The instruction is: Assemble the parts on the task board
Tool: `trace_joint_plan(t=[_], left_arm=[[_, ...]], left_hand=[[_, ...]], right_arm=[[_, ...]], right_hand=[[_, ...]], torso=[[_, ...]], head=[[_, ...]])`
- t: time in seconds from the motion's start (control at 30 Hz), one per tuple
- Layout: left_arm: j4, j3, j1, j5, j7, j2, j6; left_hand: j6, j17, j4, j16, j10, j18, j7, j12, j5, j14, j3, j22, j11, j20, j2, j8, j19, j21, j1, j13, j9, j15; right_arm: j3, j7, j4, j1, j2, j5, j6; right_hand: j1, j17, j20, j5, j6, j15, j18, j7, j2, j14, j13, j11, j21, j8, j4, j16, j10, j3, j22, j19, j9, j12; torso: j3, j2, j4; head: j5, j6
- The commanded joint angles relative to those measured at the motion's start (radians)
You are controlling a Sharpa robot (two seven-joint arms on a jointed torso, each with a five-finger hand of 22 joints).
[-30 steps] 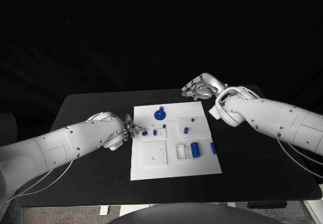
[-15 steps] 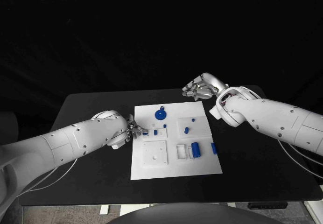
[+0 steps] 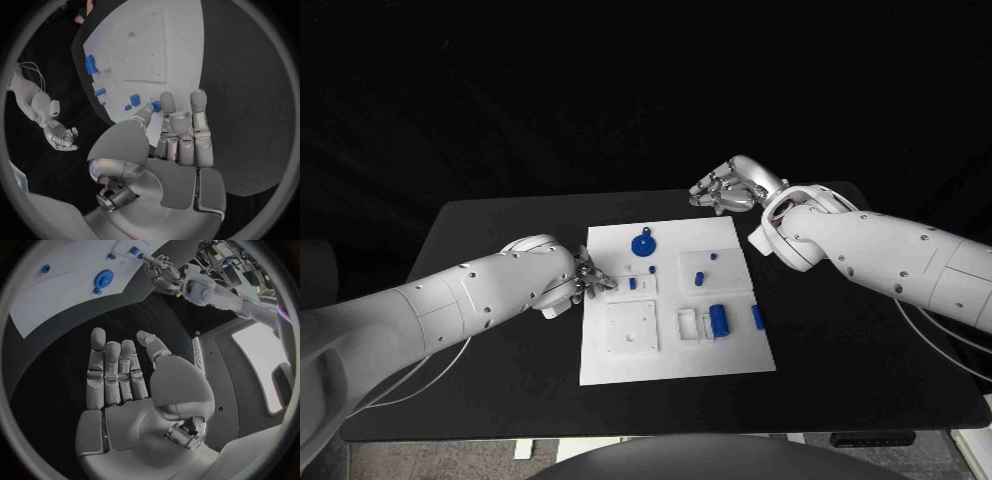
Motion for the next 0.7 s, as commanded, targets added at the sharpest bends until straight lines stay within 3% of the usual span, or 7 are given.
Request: trace_joint_plan(t=[0.03,0.33,0.7], left_arm=[[-0.005,0.0,0.0,0.034,0.018,0.006,0.029],[-0.023,0.0,-0.001,0.053,0.026,0.018,0.036],[-0.031,0.0,-0.002,0.07,0.032,0.02,0.038]], left_hand=[[-0.001,0.001,-0.006,0.003,-0.006,0.003,-0.002,-0.002,0.003,-0.005,0.006,0.019,0.004,0.007,0.009,-0.007,-0.001,-0.001,0.012,-0.001,-0.002,0.0],[-0.006,0.001,-0.027,0.007,-0.009,0.005,0.004,0.0,0.002,-0.006,0.019,0.019,0.006,0.008,0.038,-0.024,-0.003,0.0,0.051,0.0,-0.026,0.002],[-0.012,0.006,-0.075,0.012,-0.009,0.005,0.006,0.0,0.011,-0.006,0.056,0.02,0.007,0.009,0.081,-0.015,-0.007,0.003,0.103,-0.001,-0.035,0.003]], right_arm=[[0.0,0.004,0.002,0.0,0.0,-0.001,0.009],[0.0,0.004,0.004,0.0,-0.001,-0.001,0.009],[0.0,0.003,0.004,0.0,-0.002,-0.001,0.01]], right_hand=[[-0.008,-0.002,-0.003,0.004,-0.008,-0.002,-0.005,0.003,0.0,-0.007,-0.001,-0.001,-0.007,0.001,0.0,-0.003,-0.006,0.005,0.001,0.0,0.0,-0.003],[-0.008,-0.002,-0.003,0.004,-0.008,-0.002,-0.005,0.002,0.0,-0.006,-0.001,-0.001,-0.008,0.002,0.001,-0.003,-0.005,0.006,0.001,0.001,0.001,-0.002],[-0.008,-0.002,-0.003,0.004,-0.008,-0.002,-0.005,0.002,0.0,-0.006,-0.001,-0.001,-0.008,0.002,0.001,-0.003,-0.005,0.006,0.001,0.001,0.001,-0.002]], torso=[[0.0007,-0.001,0.0005],[0.0,0.0,0.0005],[0.0004,-0.002,0.0012]], head=[[-0.001,-0.001],[-0.002,-0.002],[-0.002,-0.003]])
